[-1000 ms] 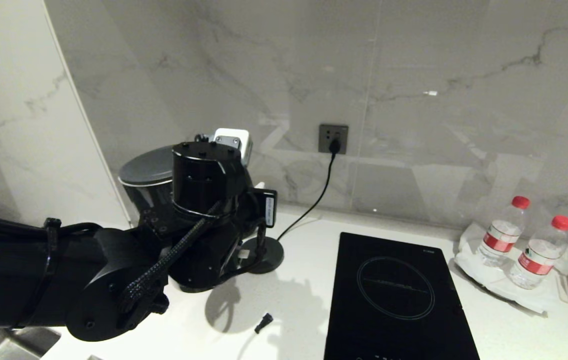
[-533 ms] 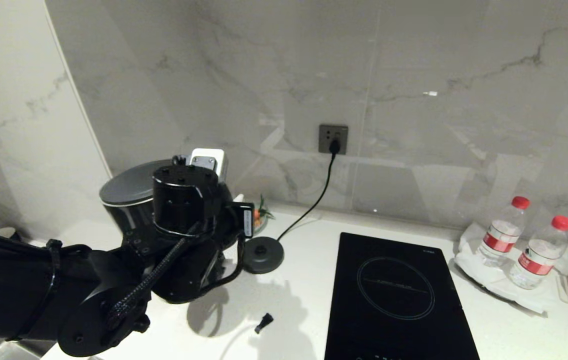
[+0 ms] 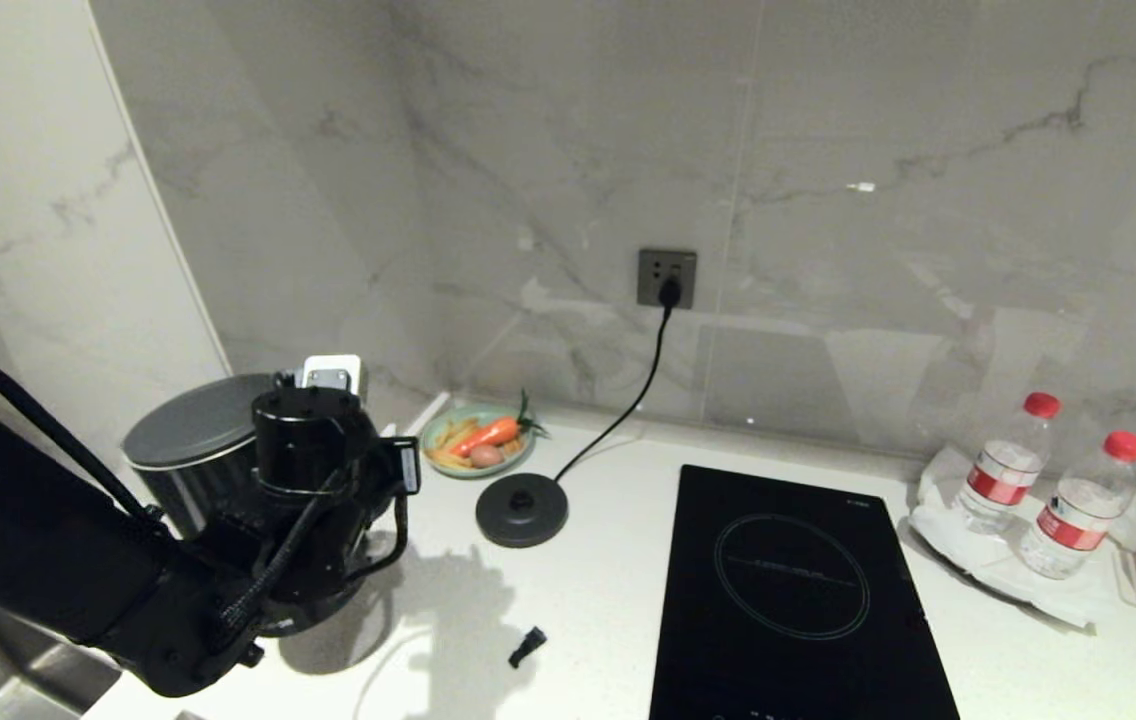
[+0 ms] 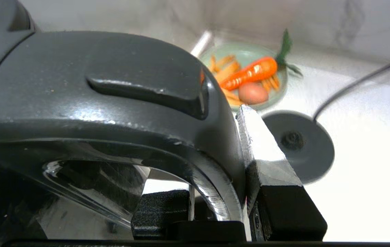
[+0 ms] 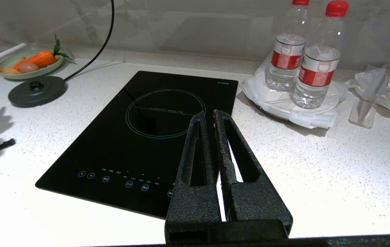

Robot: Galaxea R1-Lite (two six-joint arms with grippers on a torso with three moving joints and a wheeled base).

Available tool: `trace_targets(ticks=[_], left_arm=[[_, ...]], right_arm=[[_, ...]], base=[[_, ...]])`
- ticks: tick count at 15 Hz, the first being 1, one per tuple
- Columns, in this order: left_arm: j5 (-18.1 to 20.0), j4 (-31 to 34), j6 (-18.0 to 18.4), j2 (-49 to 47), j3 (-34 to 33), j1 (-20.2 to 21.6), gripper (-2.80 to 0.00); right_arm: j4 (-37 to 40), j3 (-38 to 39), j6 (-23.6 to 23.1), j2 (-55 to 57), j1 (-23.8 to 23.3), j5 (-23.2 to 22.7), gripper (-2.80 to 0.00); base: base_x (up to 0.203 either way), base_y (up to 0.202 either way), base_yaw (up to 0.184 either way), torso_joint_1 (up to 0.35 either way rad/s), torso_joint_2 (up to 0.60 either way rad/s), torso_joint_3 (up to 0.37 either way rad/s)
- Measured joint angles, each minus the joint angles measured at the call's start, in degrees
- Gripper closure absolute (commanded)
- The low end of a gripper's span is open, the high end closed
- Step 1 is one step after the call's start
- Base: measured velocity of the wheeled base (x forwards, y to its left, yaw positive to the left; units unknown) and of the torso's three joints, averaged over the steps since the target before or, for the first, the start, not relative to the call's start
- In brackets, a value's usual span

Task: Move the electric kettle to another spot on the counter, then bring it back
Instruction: Place it by the sink

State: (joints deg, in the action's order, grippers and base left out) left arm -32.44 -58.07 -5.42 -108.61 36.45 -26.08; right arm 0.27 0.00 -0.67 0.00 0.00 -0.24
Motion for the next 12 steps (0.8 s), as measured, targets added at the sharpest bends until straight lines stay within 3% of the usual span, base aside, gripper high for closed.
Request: trace_targets(ticks=[3, 6, 12], left_arm=[[1.00, -6.38, -0.06, -0.07, -6.18, 0.45, 0.00], [1.30, -8.88, -0.11, 0.01, -9.45, 1.32, 0.00], [8.53, -13.84, -0.31, -3.35, -10.91, 6.02, 0.00]], right_arm=[[-0.02, 0.00, 0.01, 0.00, 0.00, 0.02, 0.00], [0.00, 0.00, -0.01, 0.00, 0.00, 0.00, 0.00], [0.00, 0.00, -0.03, 0.00, 0.00, 0.01, 0.00]], base=[[0.000, 0.000, 0.000, 0.000, 0.00, 0.000], [0.000, 0.000, 0.000, 0.000, 0.00, 0.000], [0.000, 0.000, 0.000, 0.000, 0.00, 0.000]])
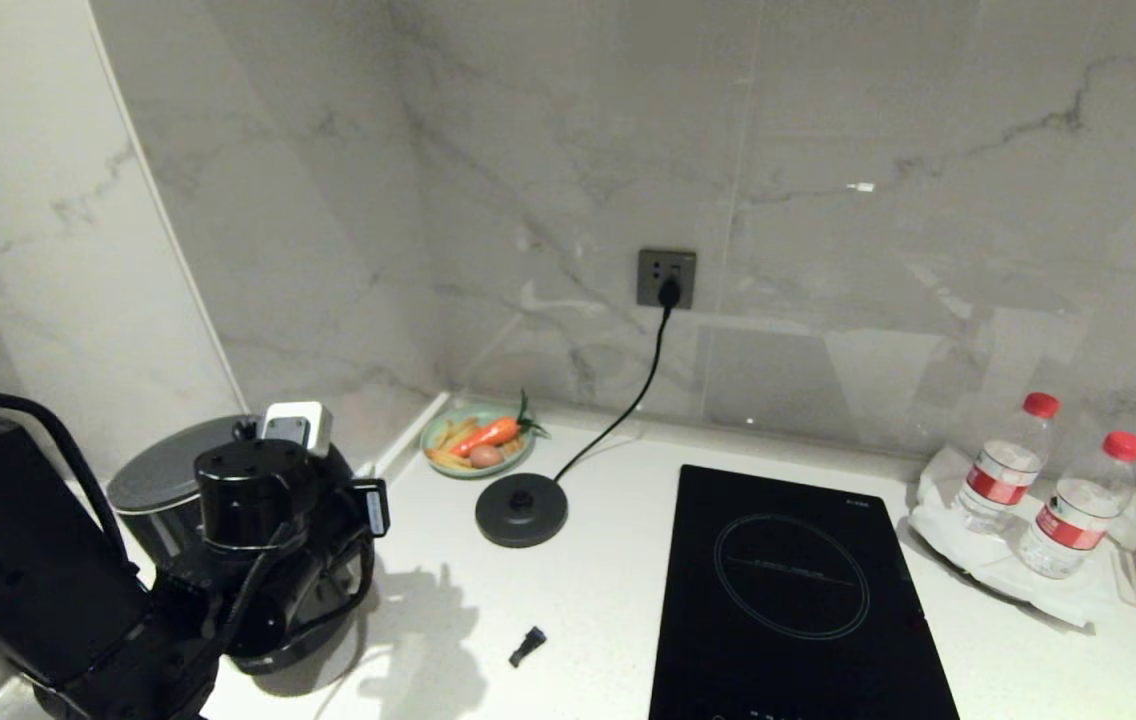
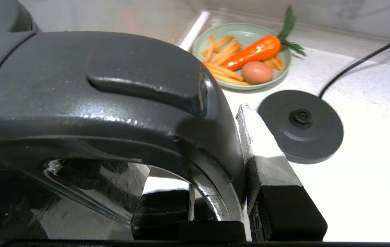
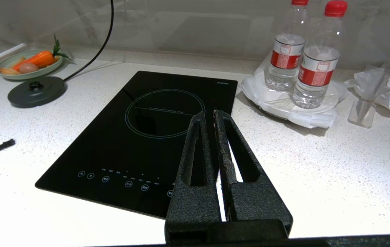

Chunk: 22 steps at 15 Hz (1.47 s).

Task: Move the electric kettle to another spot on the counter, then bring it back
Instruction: Place it by the sink

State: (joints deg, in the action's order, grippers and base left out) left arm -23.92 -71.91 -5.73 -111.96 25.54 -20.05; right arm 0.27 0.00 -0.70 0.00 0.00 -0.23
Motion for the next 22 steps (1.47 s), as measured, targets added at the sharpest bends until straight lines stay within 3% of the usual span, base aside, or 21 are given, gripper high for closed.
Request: trace_targets(ticks=[5, 7, 13, 21, 22], left_arm=[[3.08, -12.96, 1.50, -11.32, 0.20, 2.95, 0.00], [3.83, -15.29, 2.79, -15.37, 0.11, 4.75, 0.00], [5.77, -15.68, 2.97, -18.12, -0.74, 8.15, 0.00], [5.49, -15.35, 2.95, -18.25, -1.04, 8.35, 0.00], [5.49, -15.30, 2.97, -18.20, -1.12, 8.35, -1.15]], right_arm=[[-0.02, 0.00, 0.04, 0.00, 0.00, 0.02, 0.00], [-0.02, 0.00, 0.04, 0.00, 0.00, -0.01, 0.00], [-0.02, 0.00, -0.01, 0.00, 0.00, -0.02, 0.00], [0.00, 0.00, 0.04, 0.00, 0.00, 0.01, 0.00], [0.00, 0.00, -0.01, 0.00, 0.00, -0.01, 0.00]], base=[[0.000, 0.000, 0.000, 0.000, 0.00, 0.000], [0.000, 0.000, 0.000, 0.000, 0.00, 0.000], [0.000, 0.000, 0.000, 0.000, 0.00, 0.000], [0.000, 0.000, 0.000, 0.000, 0.00, 0.000], [0.000, 0.000, 0.000, 0.000, 0.00, 0.000]])
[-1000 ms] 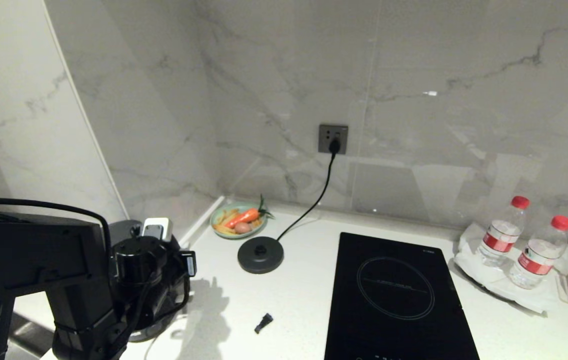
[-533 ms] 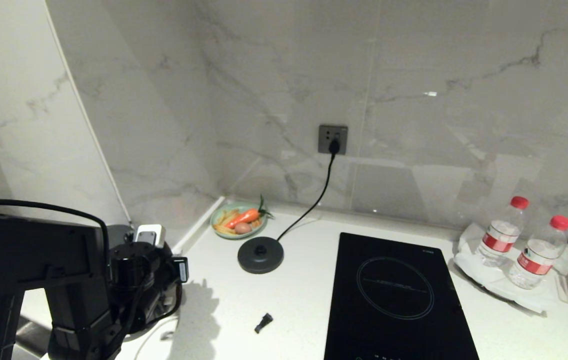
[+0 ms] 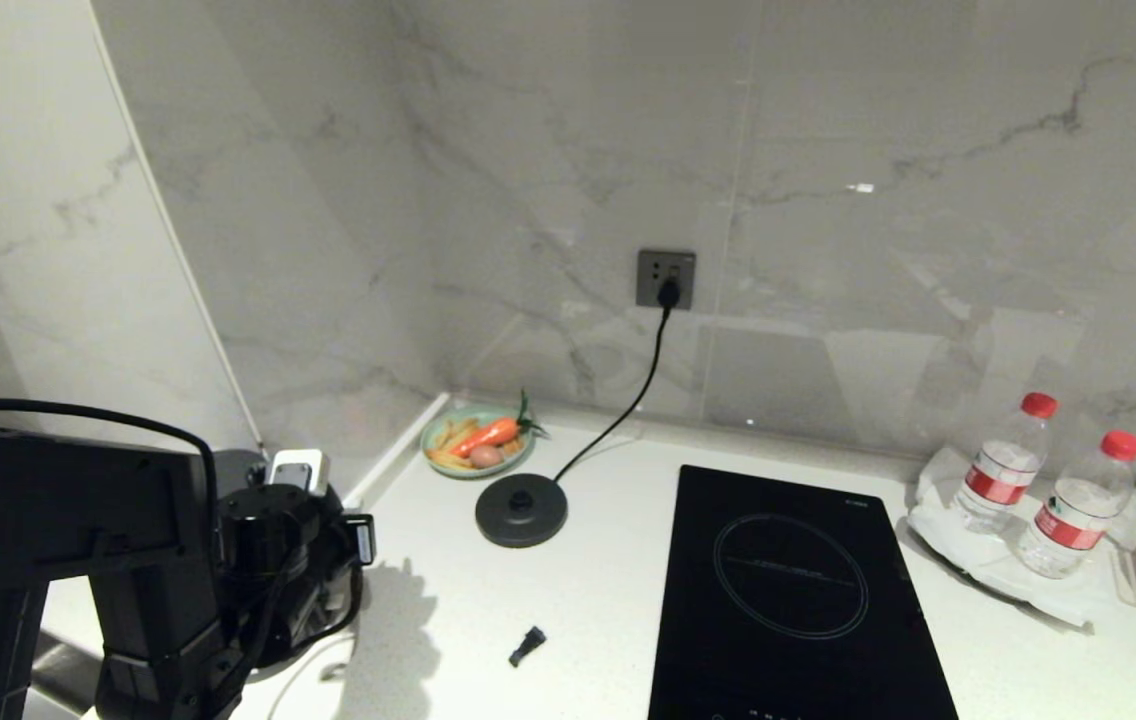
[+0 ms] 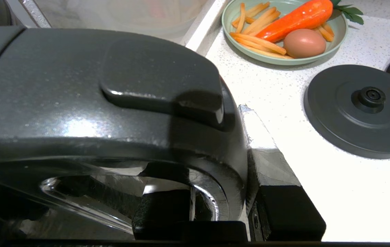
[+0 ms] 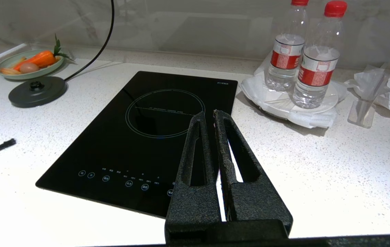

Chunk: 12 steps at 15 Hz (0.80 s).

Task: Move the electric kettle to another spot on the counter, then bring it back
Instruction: Place it by the sink

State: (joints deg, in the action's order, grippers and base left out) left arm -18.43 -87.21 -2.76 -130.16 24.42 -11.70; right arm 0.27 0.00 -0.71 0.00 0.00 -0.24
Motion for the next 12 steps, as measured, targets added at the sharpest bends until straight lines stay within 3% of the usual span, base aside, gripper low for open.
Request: trace_targets(ticks=[1, 12], left_arm=[[-0.04, 0.00, 0.05, 0.01, -0.12, 0.00, -2.80], [0.18, 0.13, -0.67, 3.30, -5.53, -0.01, -2.80]], right_arm=[[0.00, 0.00, 0.02, 0.00, 0.00, 0.00, 0.00], [0.00, 0.00, -0.02, 0.00, 0.00, 0.00, 0.00]], base=[[0.000, 0.000, 0.000, 0.000, 0.00, 0.000], [0.000, 0.000, 0.000, 0.000, 0.00, 0.000]])
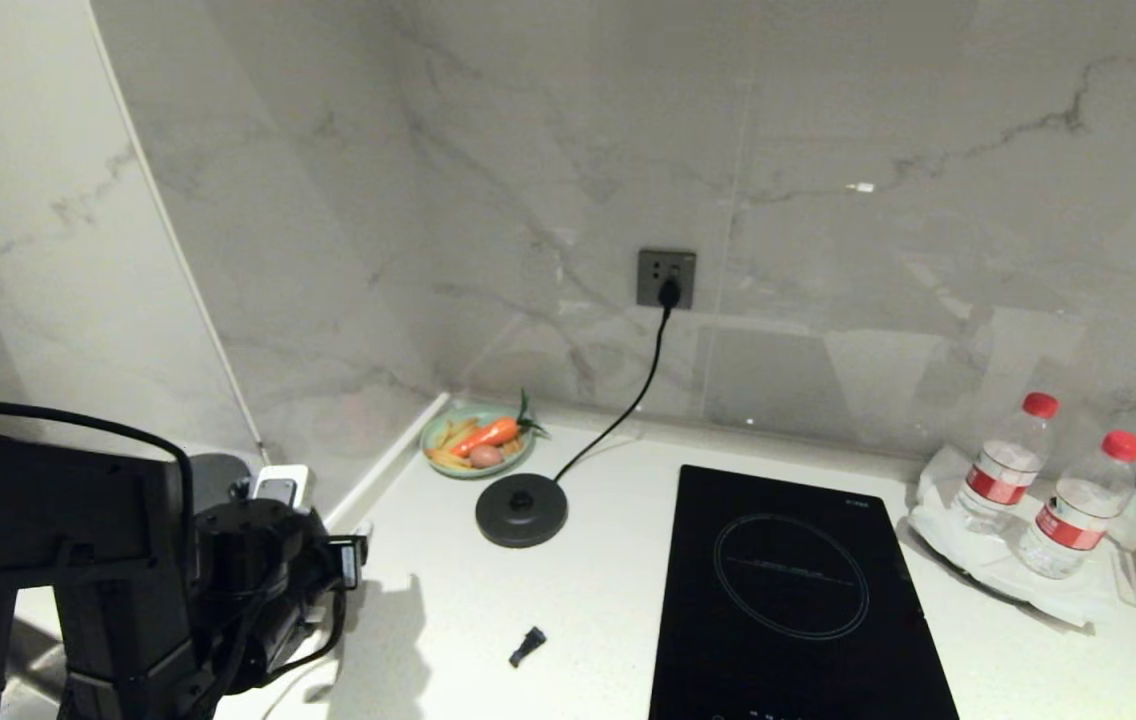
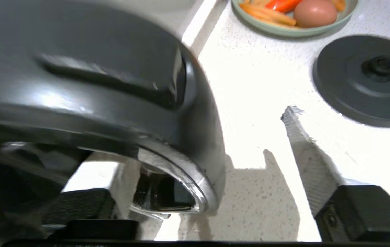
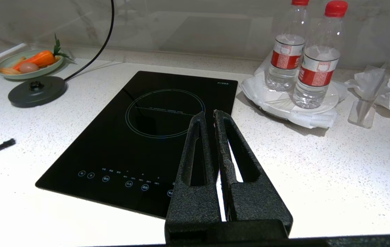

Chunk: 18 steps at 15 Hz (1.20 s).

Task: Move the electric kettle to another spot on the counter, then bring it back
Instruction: Place it by the sink

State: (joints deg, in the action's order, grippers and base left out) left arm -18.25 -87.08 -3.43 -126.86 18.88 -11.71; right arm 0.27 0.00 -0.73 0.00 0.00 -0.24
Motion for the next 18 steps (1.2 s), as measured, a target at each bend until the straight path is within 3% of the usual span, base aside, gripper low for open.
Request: trace_targets(ticks=[18], left_arm=[[0.10, -0.07, -2.79, 11.30, -13.67, -4.90, -2.80]], right_arm=[[-0.02, 0.00, 0.03, 0.00, 0.00, 0.01, 0.00]], base=[[0.000, 0.000, 0.000, 0.000, 0.00, 0.000]])
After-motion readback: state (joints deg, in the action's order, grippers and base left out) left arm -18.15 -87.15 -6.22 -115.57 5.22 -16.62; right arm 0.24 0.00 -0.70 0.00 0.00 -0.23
